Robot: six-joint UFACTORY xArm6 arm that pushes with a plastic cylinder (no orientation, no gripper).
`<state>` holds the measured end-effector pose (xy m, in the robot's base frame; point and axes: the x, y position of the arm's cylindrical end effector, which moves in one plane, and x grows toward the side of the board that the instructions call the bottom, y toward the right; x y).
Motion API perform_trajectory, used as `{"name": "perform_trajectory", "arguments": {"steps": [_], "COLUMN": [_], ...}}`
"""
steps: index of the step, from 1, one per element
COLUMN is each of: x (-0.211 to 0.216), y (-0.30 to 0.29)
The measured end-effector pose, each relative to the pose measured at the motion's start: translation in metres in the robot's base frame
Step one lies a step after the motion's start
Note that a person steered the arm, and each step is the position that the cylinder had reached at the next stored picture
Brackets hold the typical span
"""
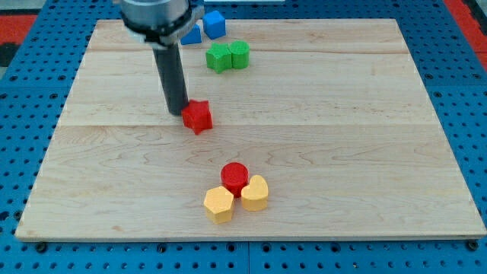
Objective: Push the green star closer to the blue cube
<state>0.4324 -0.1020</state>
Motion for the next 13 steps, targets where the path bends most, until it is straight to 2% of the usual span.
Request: {"name": "perform_trajectory", "arguments": {"steps": [1,2,3,4,5,6,8,9,10,11,12,13], "x": [-0.020,-0.051,0.015,0.056,0.045,-0.027,-0.126,-0.144,-0.114,-0.081,-0.107,-0.140], "y": [-0.056,0.010,0.023,0.047,0.056,0.095,0.095,0.061,0.101,0.076,0.017,0.043]}}
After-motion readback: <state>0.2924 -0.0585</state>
